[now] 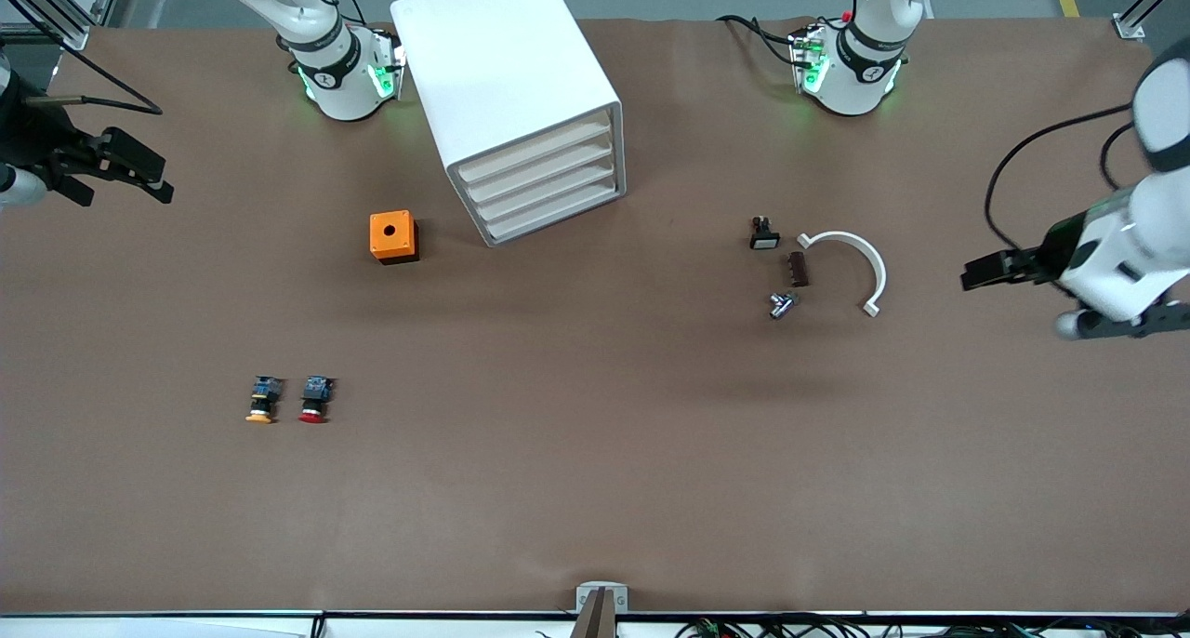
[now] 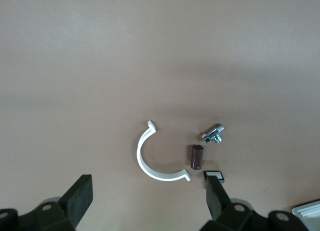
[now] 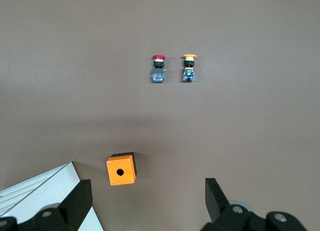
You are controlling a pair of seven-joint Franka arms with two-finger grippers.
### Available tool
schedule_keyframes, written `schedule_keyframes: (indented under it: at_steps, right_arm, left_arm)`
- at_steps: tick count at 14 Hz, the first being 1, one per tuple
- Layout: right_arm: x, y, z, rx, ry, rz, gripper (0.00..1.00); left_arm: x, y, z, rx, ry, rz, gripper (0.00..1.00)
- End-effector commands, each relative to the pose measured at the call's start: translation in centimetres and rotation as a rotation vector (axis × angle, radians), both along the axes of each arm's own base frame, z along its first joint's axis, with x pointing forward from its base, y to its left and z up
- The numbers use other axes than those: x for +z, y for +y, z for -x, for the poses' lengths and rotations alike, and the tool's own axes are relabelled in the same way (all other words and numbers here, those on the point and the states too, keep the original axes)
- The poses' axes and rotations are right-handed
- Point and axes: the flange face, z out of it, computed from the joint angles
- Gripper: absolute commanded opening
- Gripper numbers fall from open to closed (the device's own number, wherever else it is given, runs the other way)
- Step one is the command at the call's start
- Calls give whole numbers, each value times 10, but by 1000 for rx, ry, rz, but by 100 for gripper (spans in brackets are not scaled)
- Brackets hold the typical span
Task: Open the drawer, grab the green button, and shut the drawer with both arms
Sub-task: 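Move the left gripper toward the white drawer cabinet front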
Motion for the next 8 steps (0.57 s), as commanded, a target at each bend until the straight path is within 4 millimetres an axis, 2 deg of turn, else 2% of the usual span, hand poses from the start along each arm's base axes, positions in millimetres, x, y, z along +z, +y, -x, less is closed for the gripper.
schedule_keyframes:
  at_steps: [1, 4, 7, 8]
  right_arm:
    - [3, 1, 7, -10, -13, -13, 100]
    - [3, 1, 7, -10, -14, -13, 100]
    - [3, 1, 7, -9, -14, -13, 100]
    - [3, 1, 7, -9, -14, -13, 100]
  left_arm:
    - [-19, -22, -6, -36, 31, -22, 100]
    - [-35, -51, -6, -52, 70, -10, 100]
    - [-51, -98, -3, 39, 111, 12, 100]
    - [-50, -114, -5, 71, 115, 37, 100]
